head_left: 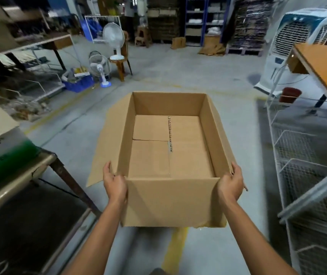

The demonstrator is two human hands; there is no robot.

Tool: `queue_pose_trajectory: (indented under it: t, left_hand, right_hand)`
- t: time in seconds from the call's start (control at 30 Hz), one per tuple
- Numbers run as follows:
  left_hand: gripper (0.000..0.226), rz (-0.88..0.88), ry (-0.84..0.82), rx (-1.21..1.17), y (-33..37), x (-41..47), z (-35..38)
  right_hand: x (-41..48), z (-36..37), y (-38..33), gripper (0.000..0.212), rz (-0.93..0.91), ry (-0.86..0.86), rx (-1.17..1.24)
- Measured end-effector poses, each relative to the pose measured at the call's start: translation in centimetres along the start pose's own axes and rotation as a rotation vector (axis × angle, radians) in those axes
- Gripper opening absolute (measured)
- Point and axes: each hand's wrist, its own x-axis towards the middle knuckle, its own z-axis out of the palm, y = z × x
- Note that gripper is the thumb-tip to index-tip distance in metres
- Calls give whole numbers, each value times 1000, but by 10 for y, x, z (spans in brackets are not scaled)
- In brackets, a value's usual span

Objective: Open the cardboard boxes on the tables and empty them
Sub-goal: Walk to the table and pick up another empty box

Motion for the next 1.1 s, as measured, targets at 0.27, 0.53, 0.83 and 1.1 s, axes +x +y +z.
queue_pose_trajectory:
  t: [0.27,0.53,0.83,1.1]
  left_hand:
    - [57,-32,148,-67,17,124,67]
    - [56,-43,304,-111,58,299,109]
    - [61,-2,480,-92,103,462,123]
    - [60,31,655,-85,127,616,149]
  right_hand:
    - [98,142,-58,52,-52,-122,-39]
    - [174,331,-157,55,-164,-225,-1]
    - [216,512,-243,57,-199,-413,60]
    - [271,711,-308,55,-269,-586,81]
